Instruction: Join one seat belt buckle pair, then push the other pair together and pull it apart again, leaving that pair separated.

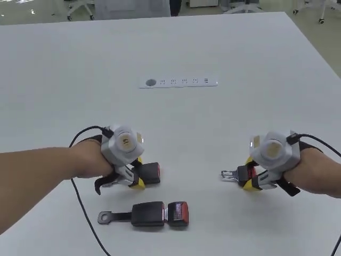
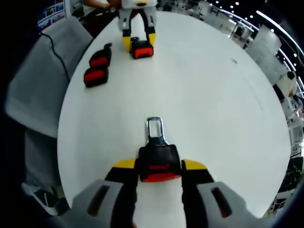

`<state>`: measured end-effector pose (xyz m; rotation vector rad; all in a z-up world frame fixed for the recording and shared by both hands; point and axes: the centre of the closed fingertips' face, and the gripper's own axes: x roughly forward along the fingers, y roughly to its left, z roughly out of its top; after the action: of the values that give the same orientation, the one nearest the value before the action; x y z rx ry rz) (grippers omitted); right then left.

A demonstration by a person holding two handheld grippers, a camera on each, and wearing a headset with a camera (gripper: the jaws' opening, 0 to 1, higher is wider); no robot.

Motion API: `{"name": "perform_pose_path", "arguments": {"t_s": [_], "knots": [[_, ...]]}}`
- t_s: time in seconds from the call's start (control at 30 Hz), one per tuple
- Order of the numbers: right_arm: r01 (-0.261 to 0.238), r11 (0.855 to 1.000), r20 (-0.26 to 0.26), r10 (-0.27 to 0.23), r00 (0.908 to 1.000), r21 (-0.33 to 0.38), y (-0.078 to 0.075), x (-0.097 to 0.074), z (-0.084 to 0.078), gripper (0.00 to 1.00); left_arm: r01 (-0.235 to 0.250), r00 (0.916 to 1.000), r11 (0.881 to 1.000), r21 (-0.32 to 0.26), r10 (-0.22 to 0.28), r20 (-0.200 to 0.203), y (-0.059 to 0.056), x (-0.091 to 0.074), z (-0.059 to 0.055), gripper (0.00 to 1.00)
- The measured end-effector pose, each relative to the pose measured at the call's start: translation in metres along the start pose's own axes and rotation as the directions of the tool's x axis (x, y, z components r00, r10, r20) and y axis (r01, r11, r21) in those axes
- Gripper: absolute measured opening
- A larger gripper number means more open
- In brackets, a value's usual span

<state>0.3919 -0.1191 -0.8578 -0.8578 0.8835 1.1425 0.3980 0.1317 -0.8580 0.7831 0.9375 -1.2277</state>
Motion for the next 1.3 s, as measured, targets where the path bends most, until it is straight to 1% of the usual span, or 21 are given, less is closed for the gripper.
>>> {"name": "perform_pose_path", "arguments": {"t_s": [0.1, 0.17, 0.23, 0.27, 0.33, 0.4, 0.43, 0.5, 0.53, 0.63, 0.67, 0.7, 0.73, 0.8, 0.83, 0.87, 0.97, 1.1, 1.17, 1.23, 1.3], "knots": [[0.023, 1.0, -0.002, -0.023, 0.9997, 0.01, -0.002, -0.001, 0.0, 0.39, -0.004, 1.0, 1.0, -0.002, 0.004, 0.005, 0.0, 0.0, 0.0, 0.36], [0.038, 0.999, -0.001, -0.038, 0.9993, 0.02, -0.005, -0.002, -0.001, 0.43, -0.008, 0.9999, 0.998, 0.06, 0.008, -0.008, -0.001, -0.002, -0.002, 0.37], [0.054, 0.998, -0.003, -0.054, 0.9985, 0.039, -0.006, -0.003, -0.004, 0.46, -0.019, 0.9998, 0.999, 0.048, 0.019, 0.003, -0.002, -0.004, -0.002, 0.37], [0.063, 0.997, 0.002, -0.063, 0.998, 0.044, -0.005, -0.005, -0.006, 0.47, -0.025, 0.9995, 0.999, 0.033, 0.025, 0.021, -0.002, -0.006, -0.001, 0.39], [0.08, 0.994, 0.024, -0.082, 0.9963, 0.08, -0.004, -0.009, -0.006, 0.48, -0.046, 0.9985, 0.998, 0.031, 0.045, 0.031, -0.001, -0.011, -0.001, 0.43], [0.086, 0.991, 0.048, -0.091, 0.9947, 0.098, 0.0, -0.013, -0.004, 0.5, -0.065, 0.9954, 0.998, -0.006, 0.065, 0.07, 0.0, -0.019, 0.005, 0.46], [0.09, 0.99, 0.067, -0.098, 0.993, 0.108, 0.003, -0.016, -0.001, 0.5, -0.074, 0.9892, 0.996, -0.051, 0.08, 0.123, 0.0, -0.026, 0.015, 0.48], [0.093, 0.987, 0.101, -0.107, 0.9891, 0.129, 0.009, -0.024, 0.006, 0.51, -0.104, 0.9806, 0.994, -0.035, 0.109, 0.163, 0.002, -0.041, 0.026, 0.55], [0.096, 0.987, 0.114, -0.111, 0.9873, 0.13, 0.011, -0.026, 0.009, 0.51, -0.104, 0.9808, 0.994, -0.028, 0.107, 0.163, -0.002, -0.046, 0.028, 0.55], [0.095, 0.985, 0.165, -0.119, 0.9792, 0.145, 0.022, -0.037, 0.021, 0.54, -0.11, 0.973, 0.994, -0.024, 0.113, 0.202, -0.015, -0.063, 0.037, 0.56], [0.097, 0.983, 0.179, -0.124, 0.9759, 0.155, 0.024, -0.04, 0.024, 0.54, -0.122, 0.9689, 0.992, -0.022, 0.124, 0.214, -0.02, -0.068, 0.037, 0.57], [0.097, 0.982, 0.217, -0.132, 0.9672, 0.164, 0.028, -0.045, 0.032, 0.56, -0.137, 0.9652, 0.99, -0.02, 0.138, 0.222, -0.021, -0.071, 0.037, 0.57], [0.097, 0.98, 0.238, -0.137, 0.9615, 0.173, 0.031, -0.049, 0.037, 0.57, -0.156, 0.9619, 0.988, -0.016, 0.156, 0.225, -0.025, -0.076, 0.035, 0.59], [0.115, 0.978, 0.248, -0.157, 0.956, 0.177, 0.035, -0.06, 0.038, 0.58, -0.165, 0.9572, 0.986, -0.034, 0.169, 0.235, -0.031, -0.082, 0.031, 0.61], [0.109, 0.97, 0.281, -0.169, 0.9449, 0.217, 0.039, -0.066, 0.044, 0.58, -0.165, 0.9552, 0.985, -0.046, 0.171, 0.241, -0.035, -0.085, 0.03, 0.61], [0.106, 0.97, 0.289, -0.169, 0.9423, 0.219, 0.042, -0.07, 0.045, 0.58, -0.169, 0.9524, 0.984, -0.053, 0.176, 0.248, -0.039, -0.088, 0.028, 0.62], [0.115, 0.969, 0.295, -0.178, 0.9389, 0.219, 0.053, -0.079, 0.045, 0.61, -0.192, 0.9376, 0.976, -0.105, 0.214, 0.274, -0.049, -0.103, 0.02, 0.65], [0.112, 0.96, 0.31, -0.192, 0.9311, 0.258, 0.063, -0.088, 0.046, 0.67, -0.212, 0.9256, 0.966, -0.15, 0.247, 0.287, -0.062, -0.118, 0.007, 0.7], [0.115, 0.956, 0.312, -0.199, 0.9288, 0.269, 0.069, -0.092, 0.046, 0.7, -0.221, 0.9177, 0.958, -0.184, 0.268, 0.293, -0.066, -0.123, 0.003, 0.73], [0.119, 0.955, 0.311, -0.203, 0.9285, 0.27, 0.074, -0.095, 0.045, 0.72, -0.224, 0.9011, 0.943, -0.246, 0.297, 0.316, -0.073, -0.131, -0.002, 0.76], [0.115, 0.95, 0.316, -0.209, 0.9253, 0.292, 0.077, -0.097, 0.044, 0.74, -0.235, 0.8965, 0.934, -0.269, 0.315, 0.312, -0.078, -0.137, -0.011, 0.77]]}}
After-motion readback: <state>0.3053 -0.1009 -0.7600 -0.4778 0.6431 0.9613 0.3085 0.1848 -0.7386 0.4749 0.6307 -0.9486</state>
